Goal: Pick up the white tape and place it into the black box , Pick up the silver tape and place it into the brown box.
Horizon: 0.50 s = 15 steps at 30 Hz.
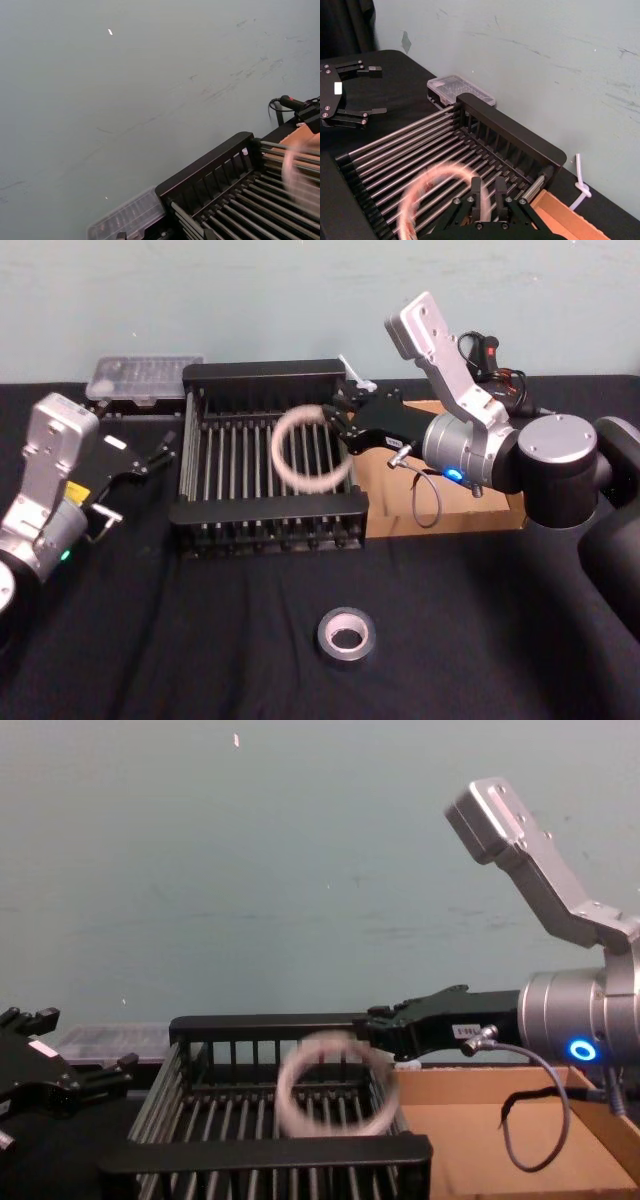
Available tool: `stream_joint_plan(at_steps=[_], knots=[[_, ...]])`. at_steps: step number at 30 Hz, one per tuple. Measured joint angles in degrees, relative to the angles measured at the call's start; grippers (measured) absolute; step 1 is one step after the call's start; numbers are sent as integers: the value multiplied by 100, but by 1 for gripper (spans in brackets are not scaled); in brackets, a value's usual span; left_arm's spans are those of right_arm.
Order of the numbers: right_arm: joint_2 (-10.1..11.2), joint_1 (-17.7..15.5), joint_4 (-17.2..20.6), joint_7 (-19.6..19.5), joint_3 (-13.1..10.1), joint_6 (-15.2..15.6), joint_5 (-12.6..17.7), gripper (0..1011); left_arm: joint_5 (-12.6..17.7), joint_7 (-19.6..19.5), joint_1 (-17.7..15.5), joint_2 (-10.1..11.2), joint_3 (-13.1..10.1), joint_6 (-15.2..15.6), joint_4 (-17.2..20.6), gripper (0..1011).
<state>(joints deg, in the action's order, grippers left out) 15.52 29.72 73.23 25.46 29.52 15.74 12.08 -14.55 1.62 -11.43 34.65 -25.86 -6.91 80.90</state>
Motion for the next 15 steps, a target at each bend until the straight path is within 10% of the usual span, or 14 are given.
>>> stream_joint_plan(at_steps=[15], knots=[[6, -4, 10, 1, -2, 0, 1, 622, 0, 0, 0, 0, 0, 0, 0, 1001]])
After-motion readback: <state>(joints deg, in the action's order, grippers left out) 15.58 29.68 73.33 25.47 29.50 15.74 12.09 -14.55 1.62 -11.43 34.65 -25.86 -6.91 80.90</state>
